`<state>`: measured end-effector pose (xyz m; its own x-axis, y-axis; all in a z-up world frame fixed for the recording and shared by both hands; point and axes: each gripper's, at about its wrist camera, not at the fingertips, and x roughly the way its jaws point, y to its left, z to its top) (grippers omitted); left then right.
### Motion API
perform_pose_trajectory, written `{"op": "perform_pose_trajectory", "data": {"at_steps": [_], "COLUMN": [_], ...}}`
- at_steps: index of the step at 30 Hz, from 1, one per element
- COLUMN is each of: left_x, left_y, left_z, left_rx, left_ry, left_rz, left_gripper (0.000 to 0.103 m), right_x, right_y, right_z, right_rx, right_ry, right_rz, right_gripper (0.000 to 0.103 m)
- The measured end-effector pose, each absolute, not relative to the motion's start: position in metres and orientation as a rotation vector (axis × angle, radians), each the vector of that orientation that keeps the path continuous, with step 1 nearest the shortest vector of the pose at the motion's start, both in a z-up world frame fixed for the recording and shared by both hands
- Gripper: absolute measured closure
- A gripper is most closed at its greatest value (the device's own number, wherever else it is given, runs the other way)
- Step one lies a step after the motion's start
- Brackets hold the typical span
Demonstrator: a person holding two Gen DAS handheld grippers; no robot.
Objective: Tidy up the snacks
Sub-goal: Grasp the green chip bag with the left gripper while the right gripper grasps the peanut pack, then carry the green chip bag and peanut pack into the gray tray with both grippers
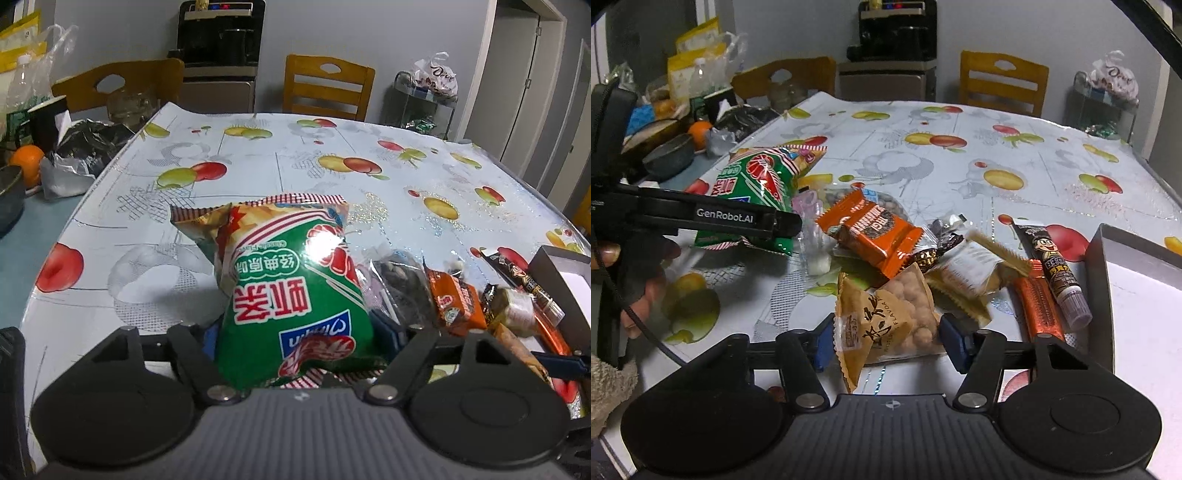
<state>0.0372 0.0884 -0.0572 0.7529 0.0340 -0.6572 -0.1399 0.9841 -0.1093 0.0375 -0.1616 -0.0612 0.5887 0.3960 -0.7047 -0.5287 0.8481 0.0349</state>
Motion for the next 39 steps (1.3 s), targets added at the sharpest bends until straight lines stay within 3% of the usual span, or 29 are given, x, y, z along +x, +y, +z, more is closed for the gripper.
{"op": "perform_pose_trajectory", "data": {"at_steps": [19, 39], "left_x": [0.000, 0.009], "left_y": [0.074, -0.002], "left_z": [-0.012, 0.024], "left_rx": [-0.071, 0.017], "left_ry": [0.598, 0.552], "left_rz": [0.085, -0.050], "left_gripper": [0.035, 0.035], "right_x": [0.028, 0.023], "right_y": [-0.176, -0.254], "right_z": [-0.039, 0.009], "right_rx": [-0.131, 0.034], "right_ry": [0.689, 0.524], "right_rz": [0.595, 0.533], "right_gripper": [0.066, 0.070]}}
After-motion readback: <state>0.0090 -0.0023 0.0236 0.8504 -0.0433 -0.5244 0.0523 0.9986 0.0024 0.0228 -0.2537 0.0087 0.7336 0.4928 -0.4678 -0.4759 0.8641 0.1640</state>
